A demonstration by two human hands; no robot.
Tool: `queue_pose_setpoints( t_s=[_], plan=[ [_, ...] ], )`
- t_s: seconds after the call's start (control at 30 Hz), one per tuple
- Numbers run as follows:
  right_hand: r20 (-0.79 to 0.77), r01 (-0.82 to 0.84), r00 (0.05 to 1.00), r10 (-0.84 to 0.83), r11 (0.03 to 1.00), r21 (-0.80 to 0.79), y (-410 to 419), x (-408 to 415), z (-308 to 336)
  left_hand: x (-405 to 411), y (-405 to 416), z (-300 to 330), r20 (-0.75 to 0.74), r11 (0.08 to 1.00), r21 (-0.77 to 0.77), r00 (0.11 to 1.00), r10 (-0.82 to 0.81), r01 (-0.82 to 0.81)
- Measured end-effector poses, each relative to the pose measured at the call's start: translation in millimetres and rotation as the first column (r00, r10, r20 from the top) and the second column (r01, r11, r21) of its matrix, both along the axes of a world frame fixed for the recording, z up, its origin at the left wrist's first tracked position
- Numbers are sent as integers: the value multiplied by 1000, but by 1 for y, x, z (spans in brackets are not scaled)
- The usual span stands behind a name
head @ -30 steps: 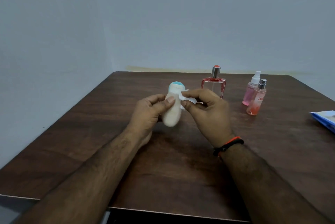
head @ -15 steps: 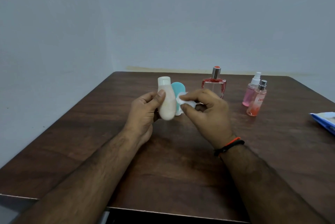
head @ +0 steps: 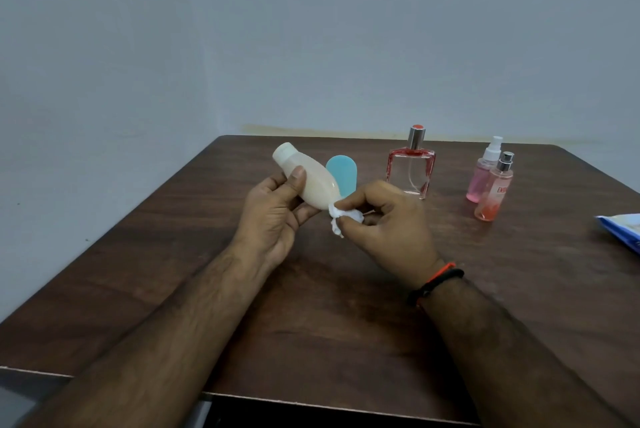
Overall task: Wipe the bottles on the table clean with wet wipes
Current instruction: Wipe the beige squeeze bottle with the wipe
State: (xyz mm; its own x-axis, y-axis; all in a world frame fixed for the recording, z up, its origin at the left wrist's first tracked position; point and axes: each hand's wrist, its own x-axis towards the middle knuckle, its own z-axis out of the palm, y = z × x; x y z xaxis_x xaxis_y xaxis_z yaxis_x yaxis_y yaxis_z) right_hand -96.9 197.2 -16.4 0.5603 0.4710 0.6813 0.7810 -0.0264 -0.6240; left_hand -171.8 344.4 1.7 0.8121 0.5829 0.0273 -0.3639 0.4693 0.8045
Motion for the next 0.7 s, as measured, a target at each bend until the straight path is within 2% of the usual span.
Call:
queue_pose_setpoints(
  t_s=[0.1, 0.23, 0.33, 0.57, 0.7],
  plan=[
    [31, -20, 999, 21, 999, -33, 3, -3, -1, -1, -2, 2, 22, 1000, -23, 1000, -10, 10],
    [22, 130, 991, -133, 986, 100, -1, 1, 3, -2, -4, 6, 50, 999, -31, 999, -9, 11],
    [27, 167, 985, -172, 976, 138, -2, 2, 4, -2, -5, 4, 31, 999, 4, 999, -36, 36],
    [137, 110, 984, -116, 993, 49, 3, -2, -1, -1, -3, 3, 28, 1000, -10, 999, -16, 16],
    [164, 148, 974, -159, 986, 80, 3, -1, 0, -2, -5, 3, 26, 999, -5, 999, -32, 32]
  ],
)
